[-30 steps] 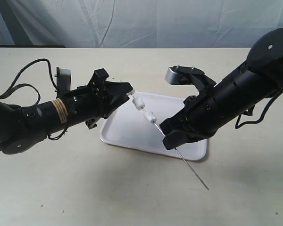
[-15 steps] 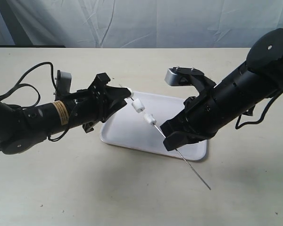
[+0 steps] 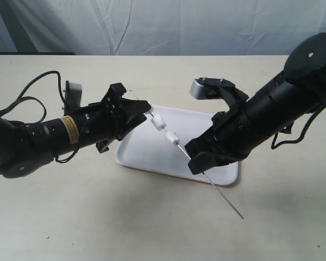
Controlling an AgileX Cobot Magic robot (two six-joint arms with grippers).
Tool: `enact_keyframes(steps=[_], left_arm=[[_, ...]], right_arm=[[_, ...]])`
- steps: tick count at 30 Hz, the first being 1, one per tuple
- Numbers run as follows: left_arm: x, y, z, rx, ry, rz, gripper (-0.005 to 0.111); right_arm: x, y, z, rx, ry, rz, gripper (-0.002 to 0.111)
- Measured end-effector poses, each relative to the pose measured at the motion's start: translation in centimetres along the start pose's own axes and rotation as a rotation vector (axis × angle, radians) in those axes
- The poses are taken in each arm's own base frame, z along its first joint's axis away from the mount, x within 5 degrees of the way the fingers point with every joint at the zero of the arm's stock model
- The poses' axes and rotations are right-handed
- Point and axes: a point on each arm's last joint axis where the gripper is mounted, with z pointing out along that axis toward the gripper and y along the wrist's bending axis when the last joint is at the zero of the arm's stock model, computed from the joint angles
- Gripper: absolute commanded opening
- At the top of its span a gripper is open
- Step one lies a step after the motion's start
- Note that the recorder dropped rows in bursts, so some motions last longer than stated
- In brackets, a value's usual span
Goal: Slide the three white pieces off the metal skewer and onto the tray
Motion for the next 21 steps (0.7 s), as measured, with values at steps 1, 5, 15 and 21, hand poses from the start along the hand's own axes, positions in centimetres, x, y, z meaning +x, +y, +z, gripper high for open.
enact_keyframes(steps=[1, 5, 15, 21], left_arm=[[0.0, 0.0, 0.0, 0.0, 0.0, 0.0, 0.026], [0.0, -0.01, 0.0, 0.001, 0.0, 0.0, 0.026], [0.0, -0.02, 0.0, 0.002, 0.0, 0.0, 0.026], [0.02, -0.02, 0.0, 0.002, 0.002, -0.003, 0.026]], right_arm=[[0.0, 0.0, 0.0, 0.0, 0.0, 0.0, -0.001], [0.0, 0.0, 0.0, 0.0, 0.0, 0.0, -0.001], [0.0, 0.0, 0.0, 0.0, 0.0, 0.0, -0.001], [0.0, 0.0, 0.0, 0.0, 0.0, 0.0, -0.001]])
